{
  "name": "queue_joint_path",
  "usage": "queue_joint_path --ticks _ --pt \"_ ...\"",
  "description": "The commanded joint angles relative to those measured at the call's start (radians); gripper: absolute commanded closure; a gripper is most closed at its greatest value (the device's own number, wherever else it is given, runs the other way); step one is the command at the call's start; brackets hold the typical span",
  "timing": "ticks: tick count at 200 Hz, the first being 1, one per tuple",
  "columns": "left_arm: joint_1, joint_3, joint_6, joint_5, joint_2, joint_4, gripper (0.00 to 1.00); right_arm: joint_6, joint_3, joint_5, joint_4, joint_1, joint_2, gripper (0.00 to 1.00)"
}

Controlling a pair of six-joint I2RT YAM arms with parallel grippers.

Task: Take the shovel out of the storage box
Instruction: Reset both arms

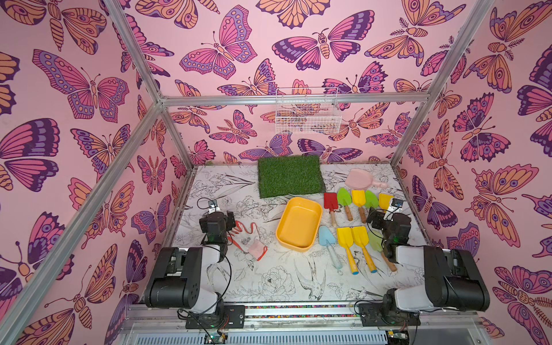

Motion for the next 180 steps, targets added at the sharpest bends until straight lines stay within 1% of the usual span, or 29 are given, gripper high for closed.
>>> queue_joint_path --ticks 1,15,18,31,39,43,46,67,92,105,109,121,125,154,163,180 --pt "-0.008 -0.036 0.037 0.033 -0.026 0.094 0.05 -0.006 0.009 -0.006 0.080 0.015 0.042 0.01" --pt "-0.020 -0.049 0.048 0.023 -0.031 0.140 0.06 -0.008 0.031 -0.009 0.001 0.015 0.019 0.01" --pt "-0.025 -0.083 0.050 0.018 -0.031 0.153 0.06 -0.008 0.034 -0.008 -0.015 0.015 0.015 0.01" --pt "-0.041 -0.115 0.065 0.001 -0.033 0.210 0.06 -0.010 0.032 -0.009 0.012 0.018 0.029 0.01" --pt "-0.056 -0.147 0.077 -0.015 -0.033 0.266 0.06 -0.012 0.037 -0.010 -0.003 0.019 0.024 0.01" --pt "-0.060 -0.156 0.081 -0.017 -0.029 0.291 0.01 -0.012 0.040 -0.008 -0.017 0.019 0.021 0.01" --pt "-0.062 -0.158 0.085 -0.018 -0.025 0.303 0.00 -0.013 0.040 -0.008 -0.020 0.020 0.020 0.01" --pt "-0.073 -0.165 0.094 -0.030 -0.021 0.317 0.00 -0.012 0.040 -0.005 -0.018 0.021 0.022 0.01" --pt "-0.075 -0.194 0.100 -0.014 -0.031 0.357 0.00 -0.012 0.040 -0.006 -0.013 0.021 0.022 0.01" --pt "-0.076 -0.205 0.124 0.062 -0.021 0.364 0.00 -0.012 0.040 -0.006 -0.015 0.021 0.021 0.01" --pt "-0.076 -0.206 0.133 0.073 0.017 0.392 0.00 -0.012 0.039 -0.006 -0.014 0.021 0.022 0.01" --pt "-0.085 -0.226 0.161 0.066 0.148 0.635 0.00 -0.012 0.039 -0.006 -0.012 0.021 0.022 0.01" --pt "-0.086 -0.232 0.167 0.065 0.172 0.670 0.00 -0.012 0.038 -0.005 -0.013 0.021 0.022 0.01" --pt "-0.085 -0.171 0.140 0.029 0.050 0.380 0.00 -0.012 0.039 -0.005 -0.014 0.021 0.022 0.01" --pt "-0.085 -0.158 0.136 0.032 0.038 0.341 0.00 -0.012 0.039 -0.005 -0.011 0.021 0.022 0.01" --pt "-0.086 -0.129 0.111 0.004 0.065 0.338 0.00 -0.013 0.040 -0.004 -0.014 0.022 0.023 0.01"
